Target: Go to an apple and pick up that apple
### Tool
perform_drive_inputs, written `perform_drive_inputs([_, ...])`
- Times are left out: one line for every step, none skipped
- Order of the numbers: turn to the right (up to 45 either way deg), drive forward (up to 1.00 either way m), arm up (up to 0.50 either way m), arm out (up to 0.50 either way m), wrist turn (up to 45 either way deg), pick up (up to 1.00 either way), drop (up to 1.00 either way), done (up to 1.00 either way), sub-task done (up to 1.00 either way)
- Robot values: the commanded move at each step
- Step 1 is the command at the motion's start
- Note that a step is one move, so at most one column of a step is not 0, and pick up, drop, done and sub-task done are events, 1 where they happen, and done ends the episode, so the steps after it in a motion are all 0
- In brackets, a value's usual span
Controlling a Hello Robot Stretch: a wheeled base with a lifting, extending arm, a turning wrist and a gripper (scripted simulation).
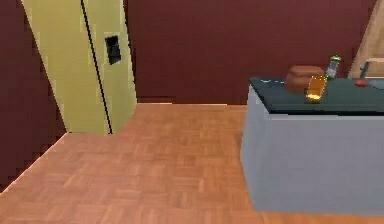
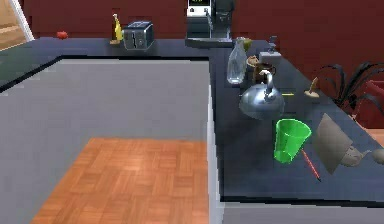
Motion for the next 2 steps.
perform_drive_inputs([0.0,0.05,0.00,0.00,0.0,0.00,0.00,0.00,0.00])
perform_drive_inputs([42.0,0.00,0.00,0.00,0.0,0.00,0.00,0.00,0.00])
